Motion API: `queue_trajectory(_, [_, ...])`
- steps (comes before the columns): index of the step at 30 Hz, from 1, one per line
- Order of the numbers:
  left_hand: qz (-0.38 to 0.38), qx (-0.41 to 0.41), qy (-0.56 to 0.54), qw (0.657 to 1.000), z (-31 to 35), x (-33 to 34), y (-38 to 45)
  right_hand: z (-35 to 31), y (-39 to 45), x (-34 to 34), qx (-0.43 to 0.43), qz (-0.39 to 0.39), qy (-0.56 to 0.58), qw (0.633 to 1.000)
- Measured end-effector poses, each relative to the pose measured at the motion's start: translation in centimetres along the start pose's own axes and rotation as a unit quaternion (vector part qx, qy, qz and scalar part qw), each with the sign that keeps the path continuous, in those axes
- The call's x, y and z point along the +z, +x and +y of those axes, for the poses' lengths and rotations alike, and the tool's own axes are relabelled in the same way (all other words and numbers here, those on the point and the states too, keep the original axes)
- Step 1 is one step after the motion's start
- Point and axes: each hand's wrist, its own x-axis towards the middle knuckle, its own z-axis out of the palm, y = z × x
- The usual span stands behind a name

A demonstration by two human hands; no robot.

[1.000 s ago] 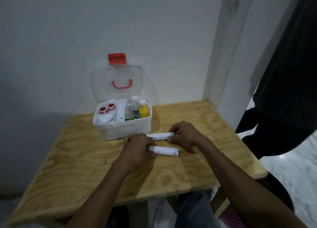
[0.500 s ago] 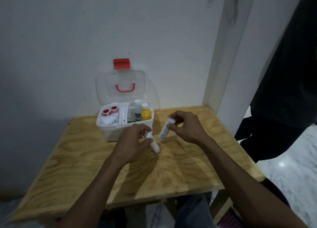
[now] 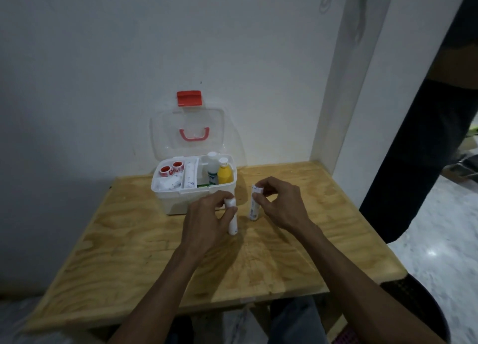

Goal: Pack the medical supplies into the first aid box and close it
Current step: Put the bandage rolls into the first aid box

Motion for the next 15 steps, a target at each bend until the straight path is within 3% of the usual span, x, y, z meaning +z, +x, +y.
queue_trajectory(7, [0.026,-0.019,-0.042,0.999,0.1,-0.3,0.0,-0.9,0.1,0.2,0.013,0.035,0.036,0.999])
queue_trajectory(15, [0.129,0.016,-0.044,0.991,2.0,-5.0,3.4,-5.9,3.7,-2.1,-0.037,0.11,0.085,0.99])
